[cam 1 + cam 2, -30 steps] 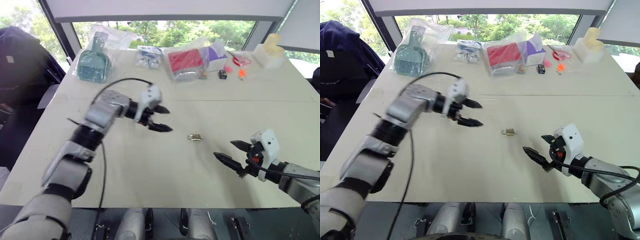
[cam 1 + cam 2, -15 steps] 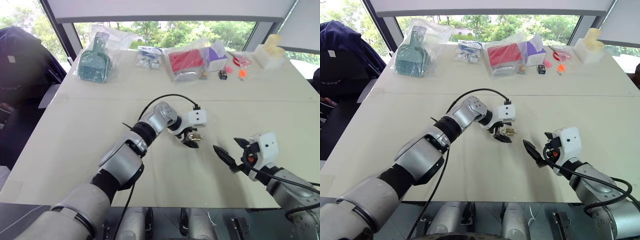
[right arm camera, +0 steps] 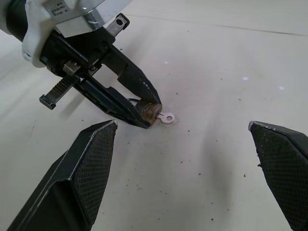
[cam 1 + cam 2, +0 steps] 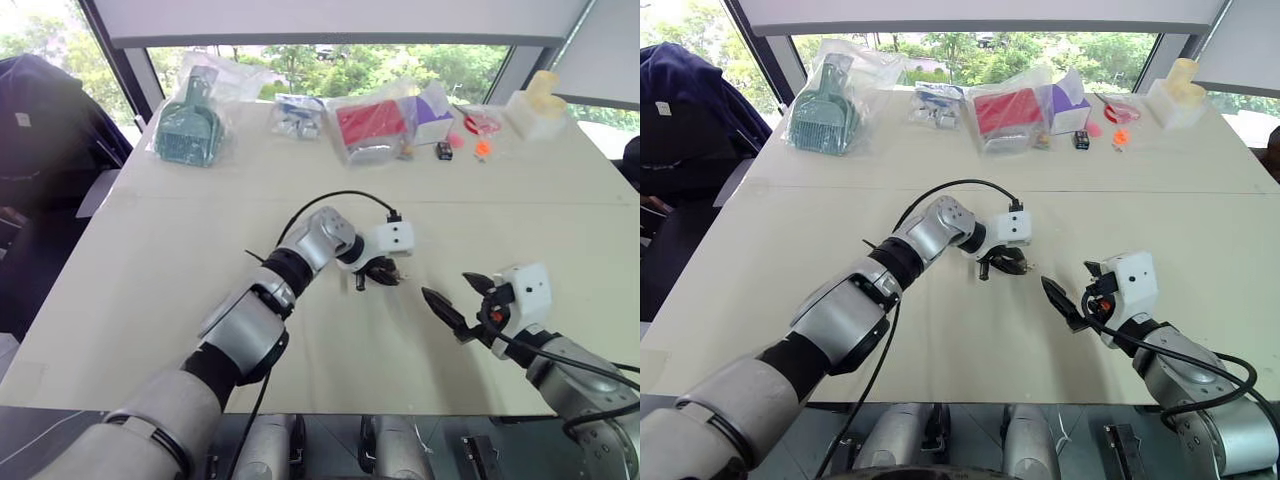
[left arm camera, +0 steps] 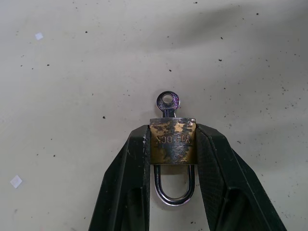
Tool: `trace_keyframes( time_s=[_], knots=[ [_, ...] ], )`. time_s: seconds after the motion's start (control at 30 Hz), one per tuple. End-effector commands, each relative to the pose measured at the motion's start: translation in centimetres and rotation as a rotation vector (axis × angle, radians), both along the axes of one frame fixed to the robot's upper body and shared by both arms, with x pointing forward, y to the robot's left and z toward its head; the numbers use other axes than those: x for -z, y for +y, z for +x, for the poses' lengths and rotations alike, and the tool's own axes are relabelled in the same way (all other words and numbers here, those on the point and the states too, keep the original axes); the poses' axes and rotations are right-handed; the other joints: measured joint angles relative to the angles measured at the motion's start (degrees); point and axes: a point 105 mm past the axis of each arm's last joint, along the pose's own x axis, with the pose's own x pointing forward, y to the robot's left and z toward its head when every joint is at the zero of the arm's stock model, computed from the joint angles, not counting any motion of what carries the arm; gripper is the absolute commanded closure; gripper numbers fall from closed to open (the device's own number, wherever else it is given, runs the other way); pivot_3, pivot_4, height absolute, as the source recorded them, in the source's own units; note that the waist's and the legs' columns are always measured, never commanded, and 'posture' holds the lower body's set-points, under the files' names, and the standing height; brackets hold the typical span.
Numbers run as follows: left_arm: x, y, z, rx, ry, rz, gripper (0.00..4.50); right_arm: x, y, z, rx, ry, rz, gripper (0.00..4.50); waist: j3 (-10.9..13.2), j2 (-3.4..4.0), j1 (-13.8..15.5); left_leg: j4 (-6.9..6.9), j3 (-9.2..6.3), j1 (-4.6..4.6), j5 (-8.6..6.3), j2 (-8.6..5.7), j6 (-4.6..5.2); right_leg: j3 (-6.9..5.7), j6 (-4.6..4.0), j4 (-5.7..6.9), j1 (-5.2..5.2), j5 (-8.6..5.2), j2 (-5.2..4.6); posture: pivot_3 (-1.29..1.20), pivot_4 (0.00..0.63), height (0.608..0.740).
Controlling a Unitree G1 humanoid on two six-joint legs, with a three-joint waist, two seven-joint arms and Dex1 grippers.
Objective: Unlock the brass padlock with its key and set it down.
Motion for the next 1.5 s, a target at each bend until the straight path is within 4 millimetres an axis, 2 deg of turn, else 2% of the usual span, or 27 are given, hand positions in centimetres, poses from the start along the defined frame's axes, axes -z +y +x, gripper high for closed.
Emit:
trace_keyframes(
  time_s=[0.03,0.1,0.17,0.23,0.33,0.43,0.57,0.83,1.1,1.2,1.43,1.5],
  knots=[
    [-1.4,2.0,1.2,-0.033,-0.071,-0.106,3.74,-1.3,1.1,0.9,-0.005,-0.041,0.162,0.0,0.0,-0.01,-0.3,0.0,0.0,0.0,0.0,0.01,0.0,0.0,0.0,0.01,-0.01,0.0,0.0,0.0,0.15,0.735],
    [-4.1,2.1,1.1,0.011,-0.149,-0.247,3.74,-2.0,1.8,1.4,-0.001,-0.061,0.283,0.0,0.0,0.07,-1.5,-0.06,0.03,0.01,0.0,0.12,-0.01,0.01,-0.02,0.04,-0.08,0.02,0.04,0.0,0.15,0.735],
    [-5.8,3.2,0.4,0.07,-0.247,-0.313,3.74,-2.6,2.7,1.9,-0.004,-0.079,0.4,0.0,0.1,0.1,-1.6,-0.18,0.03,-0.08,0.03,0.13,-0.06,0.02,-0.02,0.15,-0.29,0.03,0.04,0.0,0.15,0.735],
    [-6.6,3.9,-0.3,0.098,-0.292,-0.339,3.74,-2.9,3.2,2.1,-0.001,-0.082,0.458,0.0,0.1,0.11,-1.4,-0.21,0.05,-0.3,0.11,0.11,-0.19,0.04,0.08,0.43,-0.66,0.1,0.01,0.0,0.15,0.735],
    [-8.5,4.7,-1.8,0.092,-0.31,-0.449,3.74,-3.5,4.9,2.8,-0.04,-0.082,0.584,0.0,0.0,0.14,-1.4,-0.21,0.06,-0.36,0.3,0.03,-0.51,0.03,0.1,0.42,-0.63,0.11,-0.03,0.0,0.15,0.735],
    [-9.5,5.0,-3.1,0.078,-0.338,-0.528,3.74,-4.0,5.9,3.7,-0.048,-0.082,0.664,0.0,0.0,0.16,-1.5,-0.11,0.06,-0.3,0.06,-0.02,-0.11,0.04,-0.05,0.21,-0.42,0.05,-0.04,0.0,0.15,0.735],
    [-9.9,5.0,-3.8,0.055,-0.374,-0.556,3.74,-4.2,6.3,4.3,-0.049,-0.073,0.717,0.0,0.0,0.17,-1.4,-0.08,0.04,-0.22,0.07,-0.04,-0.11,0.05,-0.05,0.22,-0.33,0.06,-0.02,0.0,0.15,0.735],
    [-10.5,5.2,-3.5,0.006,-0.386,-0.582,3.74,-4.7,5.9,4.1,-0.043,-0.085,0.834,0.0,0.0,0.2,-1.5,-0.11,0.05,-0.2,0.1,-0.03,-0.15,0.04,0.07,0.29,-0.32,0.12,0.08,0.0,0.15,0.735],
    [-10.2,5.1,-3.5,0.009,-0.369,-0.58,3.74,-4.6,5.6,3.9,-0.024,-0.086,0.877,0.0,0.0,0.2,-1.5,-0.1,0.05,-0.19,0.1,-0.03,-0.15,0.04,0.05,0.29,-0.31,0.1,0.09,0.0,0.15,0.735],
    [-10.2,5.1,-3.6,0.013,-0.37,-0.58,3.74,-4.6,5.7,3.9,-0.028,-0.094,0.872,0.91,0.0,0.2,-1.5,-0.11,0.05,-0.18,0.1,-0.03,-0.15,0.04,0.04,0.29,-0.31,0.09,0.1,0.0,0.15,0.735],
    [-10.4,4.9,-3.7,0.02,-0.381,-0.583,3.74,-4.6,6.1,4.0,-0.039,-0.088,0.874,4.48,0.0,0.2,-1.5,-0.11,0.05,-0.18,0.1,-0.03,-0.16,0.05,0.03,0.28,-0.31,0.09,0.1,0.0,0.15,0.735],
    [-10.5,4.8,-3.8,0.032,-0.404,-0.58,3.74,-4.4,6.1,4.0,-0.036,-0.081,0.875,4.48,0.0,0.21,-1.5,-0.11,0.04,-0.18,0.11,-0.03,-0.16,0.04,0.03,0.29,-0.31,0.09,0.1,0.0,0.15,0.735]
  ],
)
